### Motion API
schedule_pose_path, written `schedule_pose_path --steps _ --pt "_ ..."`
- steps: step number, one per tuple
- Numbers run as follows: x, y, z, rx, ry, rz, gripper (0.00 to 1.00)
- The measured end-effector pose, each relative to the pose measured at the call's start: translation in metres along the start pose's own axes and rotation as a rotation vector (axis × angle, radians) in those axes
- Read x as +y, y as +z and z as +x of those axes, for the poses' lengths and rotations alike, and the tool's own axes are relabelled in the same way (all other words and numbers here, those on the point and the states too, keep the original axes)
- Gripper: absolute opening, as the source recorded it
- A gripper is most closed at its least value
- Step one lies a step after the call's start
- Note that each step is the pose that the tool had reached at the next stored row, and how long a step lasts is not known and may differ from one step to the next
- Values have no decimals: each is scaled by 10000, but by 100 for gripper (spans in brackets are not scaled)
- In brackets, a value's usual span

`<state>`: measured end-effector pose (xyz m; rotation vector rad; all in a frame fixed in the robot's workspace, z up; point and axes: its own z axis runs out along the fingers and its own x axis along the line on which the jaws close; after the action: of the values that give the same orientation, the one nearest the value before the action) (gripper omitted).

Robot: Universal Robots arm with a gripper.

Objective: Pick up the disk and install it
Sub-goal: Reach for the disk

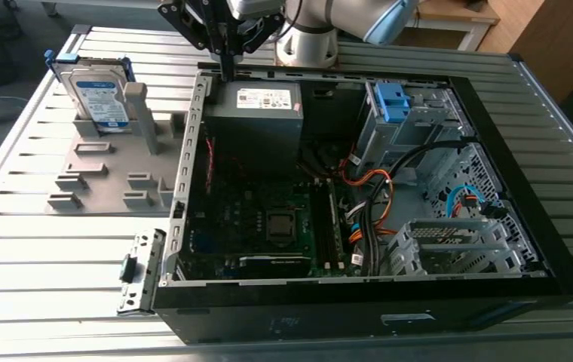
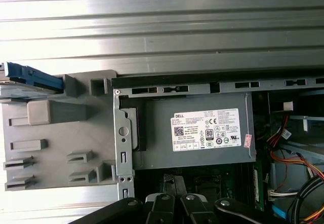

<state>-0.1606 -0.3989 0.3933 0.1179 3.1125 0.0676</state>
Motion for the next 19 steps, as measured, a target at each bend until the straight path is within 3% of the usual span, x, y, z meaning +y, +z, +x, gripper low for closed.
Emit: schedule_pose_path --steps 19 --pt "-11 -4 143 -1 0 -1 11"
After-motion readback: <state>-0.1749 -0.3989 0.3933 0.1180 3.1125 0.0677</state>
